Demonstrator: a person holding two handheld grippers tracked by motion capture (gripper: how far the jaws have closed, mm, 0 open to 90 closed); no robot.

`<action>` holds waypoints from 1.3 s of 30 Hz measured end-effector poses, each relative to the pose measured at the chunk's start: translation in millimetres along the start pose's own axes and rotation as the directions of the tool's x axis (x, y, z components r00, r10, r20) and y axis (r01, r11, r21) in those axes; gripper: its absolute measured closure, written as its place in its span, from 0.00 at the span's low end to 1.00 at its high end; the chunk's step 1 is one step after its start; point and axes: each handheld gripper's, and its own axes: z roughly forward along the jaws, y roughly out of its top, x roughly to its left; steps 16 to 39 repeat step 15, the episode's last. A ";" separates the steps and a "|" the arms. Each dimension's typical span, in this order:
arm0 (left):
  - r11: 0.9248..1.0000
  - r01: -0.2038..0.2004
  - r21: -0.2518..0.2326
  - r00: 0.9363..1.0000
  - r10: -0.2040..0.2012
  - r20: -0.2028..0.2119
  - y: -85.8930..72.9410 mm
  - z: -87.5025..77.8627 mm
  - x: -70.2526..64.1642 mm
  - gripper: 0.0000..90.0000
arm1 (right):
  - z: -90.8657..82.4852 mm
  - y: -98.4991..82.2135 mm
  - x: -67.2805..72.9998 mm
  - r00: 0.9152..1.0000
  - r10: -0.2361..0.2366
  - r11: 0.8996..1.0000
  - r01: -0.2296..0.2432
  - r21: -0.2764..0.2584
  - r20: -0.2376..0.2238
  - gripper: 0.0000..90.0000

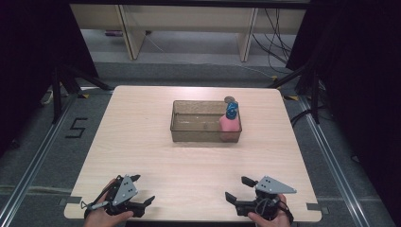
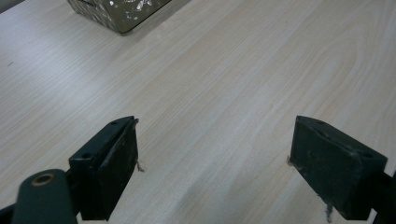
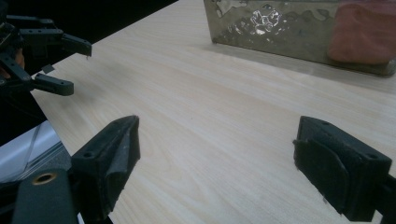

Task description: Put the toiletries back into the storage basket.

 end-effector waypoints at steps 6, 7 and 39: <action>1.000 -0.001 0.001 1.000 0.001 0.010 0.4 -0.2 0.5 0.17 | -0.4 -0.7 0.3 1.000 -0.018 1.000 0.018 0.007 -0.004 0.17; 1.000 -0.002 0.000 1.000 0.002 0.010 0.4 -0.2 0.5 0.17 | -0.1 -0.9 0.3 1.000 -0.014 1.000 0.014 0.009 -0.008 0.17; 1.000 0.000 -0.002 1.000 0.000 0.005 0.2 0.0 0.0 0.17 | 0.5 -1.3 -1.1 1.000 -0.030 0.999 0.029 0.013 0.009 0.17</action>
